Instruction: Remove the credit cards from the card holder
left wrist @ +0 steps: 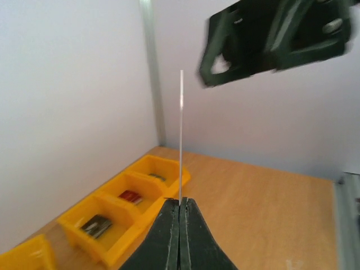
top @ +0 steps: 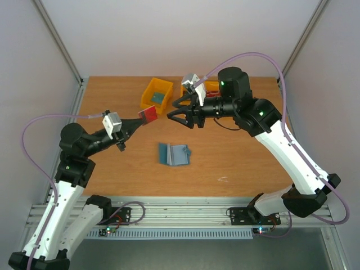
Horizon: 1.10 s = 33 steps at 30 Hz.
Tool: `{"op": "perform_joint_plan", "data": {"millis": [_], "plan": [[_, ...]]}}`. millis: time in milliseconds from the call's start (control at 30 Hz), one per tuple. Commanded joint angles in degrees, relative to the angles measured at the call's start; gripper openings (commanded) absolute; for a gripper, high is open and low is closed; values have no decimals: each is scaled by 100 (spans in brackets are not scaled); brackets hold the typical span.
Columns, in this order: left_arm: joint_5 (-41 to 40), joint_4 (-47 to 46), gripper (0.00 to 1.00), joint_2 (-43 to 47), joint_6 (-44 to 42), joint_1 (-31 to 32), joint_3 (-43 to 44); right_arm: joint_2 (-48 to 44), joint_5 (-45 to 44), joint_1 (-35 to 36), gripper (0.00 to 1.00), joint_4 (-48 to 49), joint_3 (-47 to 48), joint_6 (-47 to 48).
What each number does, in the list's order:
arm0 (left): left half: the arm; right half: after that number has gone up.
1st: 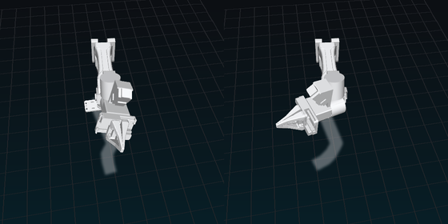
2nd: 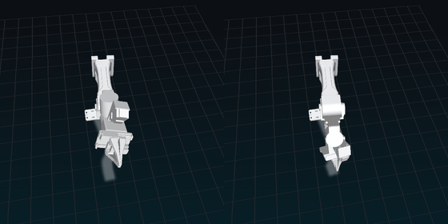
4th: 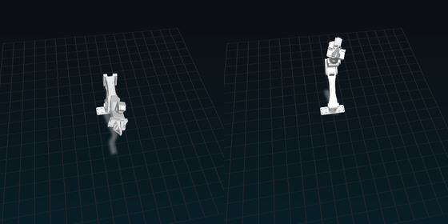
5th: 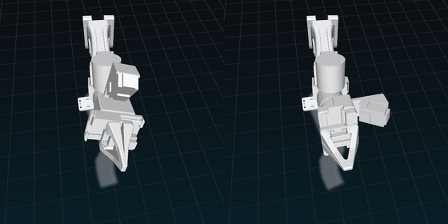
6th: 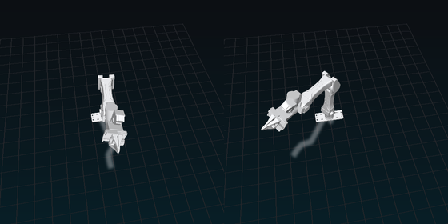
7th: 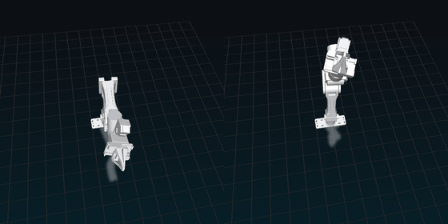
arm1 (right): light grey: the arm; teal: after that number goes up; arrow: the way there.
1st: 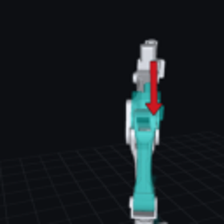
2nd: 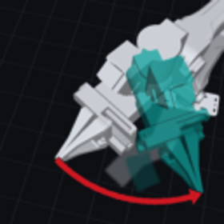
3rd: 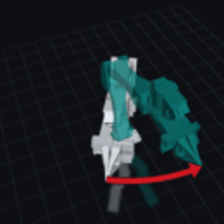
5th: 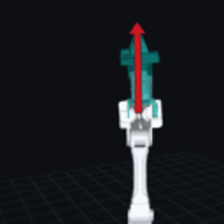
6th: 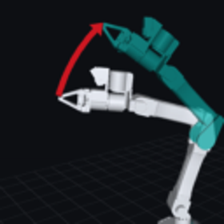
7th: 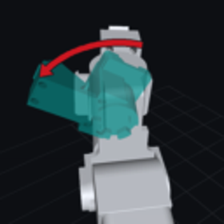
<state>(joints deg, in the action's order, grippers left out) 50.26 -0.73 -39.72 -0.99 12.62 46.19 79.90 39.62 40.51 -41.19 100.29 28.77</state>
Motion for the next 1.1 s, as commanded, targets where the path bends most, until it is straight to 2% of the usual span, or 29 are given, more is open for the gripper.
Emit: {"op": "perform_joint_plan", "data": {"millis": [0,100,200,233,267,367,467,600,767,933,1067], "plan": [[-1922,505,0,2,-1547,31,158,32,-902,31,56,-492,436,-540],[-3140,224,0,-40,-3512,76,66,64,-1568,23,58,-581,498,-1045],[-3924,-1349,0,-92,-5616,100,-304,208,-2046,11,60,-632,524,-1701],[-3975,-1851,0,-125,-6168,101,-463,263,-2016,7,60,-610,533,-1873],[-3936,-2304,0,-153,-7069,95,-601,309,-1916,11,60,-522,519,-2041],[-3537,-3067,0,-142,-8479,106,-898,399,-1592,16,60,93,323,-2647],[-3151,-3264,0,-84,-9132,102,-1049,609,-1379,43,60,402,344,-3097],[-2879,-3345,0,-48,-9977,106,-1210,1022,-1019,228,65,620,658,-3193],[-2817,-3283,0,-19,-10056,115,-1271,1496,-977,493,67,344,1245,-3097],[-2794,-3195,0,-5,-10072,118,-1271,1683,-667,493,56,581,1374,-3215],[-2773,-3103,0,34,-9943,116,-1281,1622,-737,493,59,439,1414,-2979]]}}
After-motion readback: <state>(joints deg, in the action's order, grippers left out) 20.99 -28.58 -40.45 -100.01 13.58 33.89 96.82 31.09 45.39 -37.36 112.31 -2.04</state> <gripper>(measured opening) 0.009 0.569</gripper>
